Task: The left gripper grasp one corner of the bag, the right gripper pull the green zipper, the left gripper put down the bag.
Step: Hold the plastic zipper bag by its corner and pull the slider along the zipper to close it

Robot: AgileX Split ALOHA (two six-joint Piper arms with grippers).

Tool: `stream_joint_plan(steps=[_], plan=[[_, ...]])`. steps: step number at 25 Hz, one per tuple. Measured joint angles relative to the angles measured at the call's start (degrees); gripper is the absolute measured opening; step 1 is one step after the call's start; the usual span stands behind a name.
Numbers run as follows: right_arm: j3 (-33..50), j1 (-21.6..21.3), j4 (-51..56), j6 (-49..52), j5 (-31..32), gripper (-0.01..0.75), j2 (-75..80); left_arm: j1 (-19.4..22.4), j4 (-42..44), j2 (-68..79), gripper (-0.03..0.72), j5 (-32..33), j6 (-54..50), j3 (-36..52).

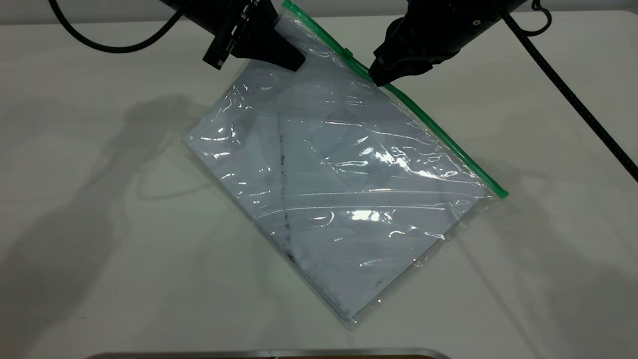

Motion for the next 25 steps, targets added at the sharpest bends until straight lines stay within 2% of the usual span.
stream_joint_plan(steps=[4,7,9,11,14,25], plan=[[-0.9,0.0,0.2,-0.1,0.6,0.324,0.0,0.0,0.0,0.0,0.052,0.1,0.0,0.0],[-2.8,0.0,0.2,-1.8,5.3,0.443,0.0,-0.4,0.2,0.0,0.052,0.1,0.0,0.0],[-4.0,0.0,0.2,-2.2,9.0,0.483,0.0,-1.0,0.7,0.0,0.052,-0.3,0.0,0.0],[-4.7,0.0,0.2,-2.4,12.0,0.495,0.0,-1.7,1.2,0.0,0.052,-0.7,0.0,0.0],[-4.8,0.0,0.1,-2.5,13.2,0.494,0.1,-2.4,1.6,0.0,0.052,-1.0,0.0,0.0],[-4.9,0.0,0.5,-2.4,10.0,0.410,3.1,-3.6,1.9,0.0,0.052,-1.5,0.1,0.0]])
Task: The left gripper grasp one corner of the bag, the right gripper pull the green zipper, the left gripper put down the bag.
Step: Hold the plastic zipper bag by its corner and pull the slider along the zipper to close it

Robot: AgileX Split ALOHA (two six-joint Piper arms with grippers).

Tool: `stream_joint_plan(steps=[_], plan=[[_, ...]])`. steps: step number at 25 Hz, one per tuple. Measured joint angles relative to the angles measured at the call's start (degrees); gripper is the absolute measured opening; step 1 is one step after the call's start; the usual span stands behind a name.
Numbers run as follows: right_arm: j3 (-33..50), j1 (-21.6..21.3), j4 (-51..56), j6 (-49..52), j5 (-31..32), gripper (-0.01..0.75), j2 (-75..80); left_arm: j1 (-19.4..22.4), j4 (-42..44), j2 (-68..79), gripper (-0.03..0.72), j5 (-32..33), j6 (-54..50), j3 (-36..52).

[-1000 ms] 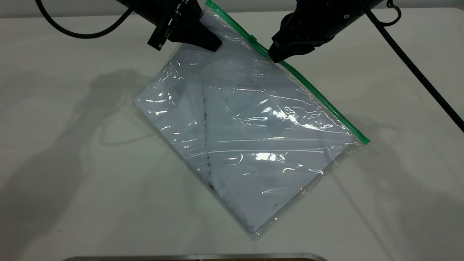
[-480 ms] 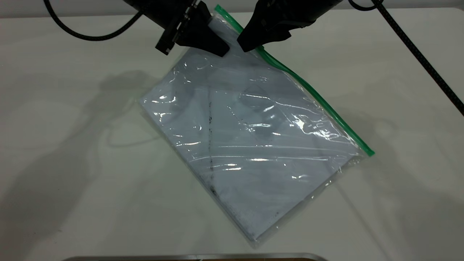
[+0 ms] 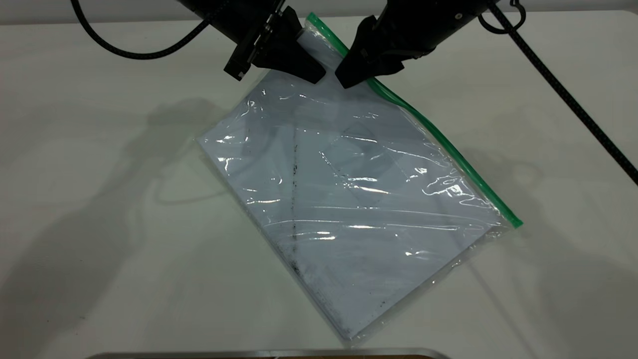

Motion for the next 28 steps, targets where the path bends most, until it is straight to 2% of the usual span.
stream_joint_plan(steps=[3,9,12,28], plan=[[0.0,0.0,0.1,0.0,-0.2,0.367,0.1,0.0,0.0,0.0,0.052,0.0,0.0,0.0],[0.0,0.0,0.2,0.0,-0.8,0.128,0.1,0.0,0.0,0.0,0.051,0.1,-0.1,0.0],[0.0,0.0,-0.3,-0.2,-0.6,0.048,0.1,0.0,0.0,0.0,0.051,-0.1,-0.2,0.0],[-0.8,0.4,-3.9,5.1,-0.5,0.033,-0.1,1.9,-1.8,0.0,0.051,1.7,-0.2,0.1]])
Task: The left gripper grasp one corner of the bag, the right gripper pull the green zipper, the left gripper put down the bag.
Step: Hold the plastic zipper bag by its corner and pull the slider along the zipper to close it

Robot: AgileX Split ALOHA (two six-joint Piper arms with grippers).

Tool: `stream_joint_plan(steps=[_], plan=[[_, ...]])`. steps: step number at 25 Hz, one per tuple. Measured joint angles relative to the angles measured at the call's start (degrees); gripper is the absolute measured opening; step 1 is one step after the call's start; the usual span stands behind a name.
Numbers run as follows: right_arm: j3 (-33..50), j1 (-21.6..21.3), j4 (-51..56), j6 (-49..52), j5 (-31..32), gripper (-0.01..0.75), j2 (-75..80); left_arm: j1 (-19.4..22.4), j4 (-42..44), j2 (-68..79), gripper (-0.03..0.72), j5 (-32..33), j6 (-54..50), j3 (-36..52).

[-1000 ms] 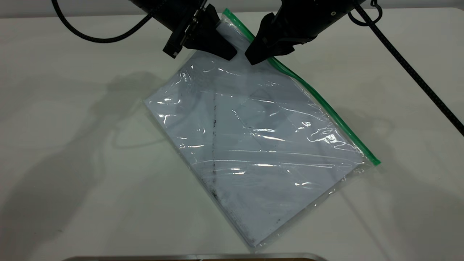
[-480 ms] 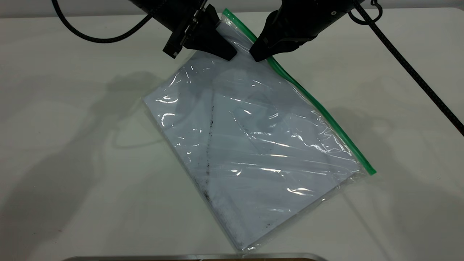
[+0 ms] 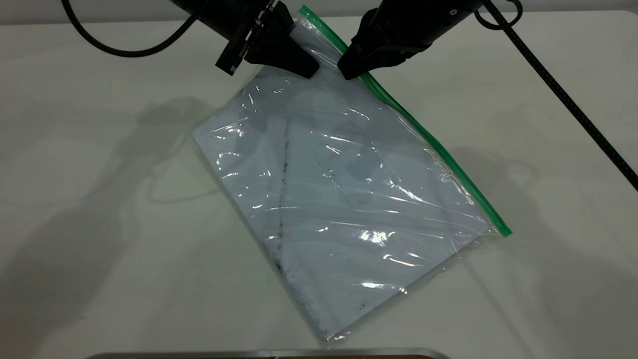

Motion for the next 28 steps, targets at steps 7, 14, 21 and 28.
stream_joint_plan(steps=[7,14,21,28], plan=[[-0.2,0.0,-0.2,1.8,0.0,0.039,0.0,0.8,-0.3,0.0,0.051,0.6,-0.8,0.0],[-0.3,0.0,0.0,2.1,0.1,0.039,0.0,1.7,-0.8,0.0,0.051,1.2,-0.9,0.0],[-0.3,0.0,-1.5,3.4,0.1,0.048,0.0,2.2,-1.3,0.0,0.051,1.5,-0.9,0.0],[-0.3,0.0,-6.8,8.4,-0.2,0.053,0.0,2.8,-1.6,0.0,0.051,1.5,-0.9,0.0]])
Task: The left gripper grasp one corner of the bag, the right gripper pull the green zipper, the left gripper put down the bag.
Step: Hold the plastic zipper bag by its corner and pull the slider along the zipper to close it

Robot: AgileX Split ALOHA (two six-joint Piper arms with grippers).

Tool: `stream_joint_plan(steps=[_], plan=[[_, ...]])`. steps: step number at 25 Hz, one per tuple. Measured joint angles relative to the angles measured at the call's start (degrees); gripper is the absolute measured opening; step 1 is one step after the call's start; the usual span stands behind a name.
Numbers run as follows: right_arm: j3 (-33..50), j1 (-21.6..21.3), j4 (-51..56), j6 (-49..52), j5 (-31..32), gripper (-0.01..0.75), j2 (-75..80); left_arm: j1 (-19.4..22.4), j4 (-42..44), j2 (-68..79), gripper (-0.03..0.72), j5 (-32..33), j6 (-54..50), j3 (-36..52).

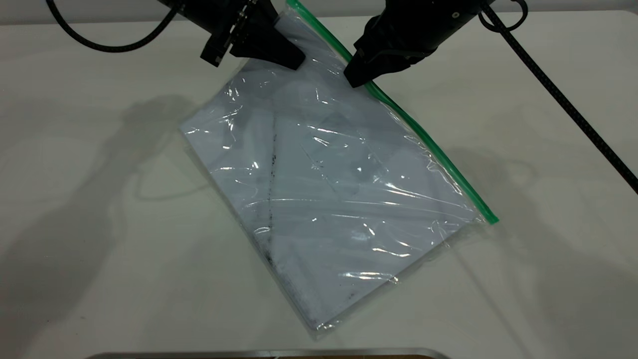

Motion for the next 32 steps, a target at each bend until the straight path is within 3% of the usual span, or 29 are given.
stream_joint_plan(steps=[9,17,32], plan=[[0.1,-0.1,-9.4,7.0,0.6,0.061,0.4,1.9,-0.5,0.0,0.051,0.4,-1.1,0.0],[0.2,-0.1,-20.0,15.2,4.8,0.062,0.5,3.3,-0.9,0.0,0.051,-0.1,-1.3,0.0],[0.2,-0.4,-41.3,35.0,23.3,0.064,0.5,3.4,-1.4,0.0,0.051,-0.7,-1.4,0.0]])
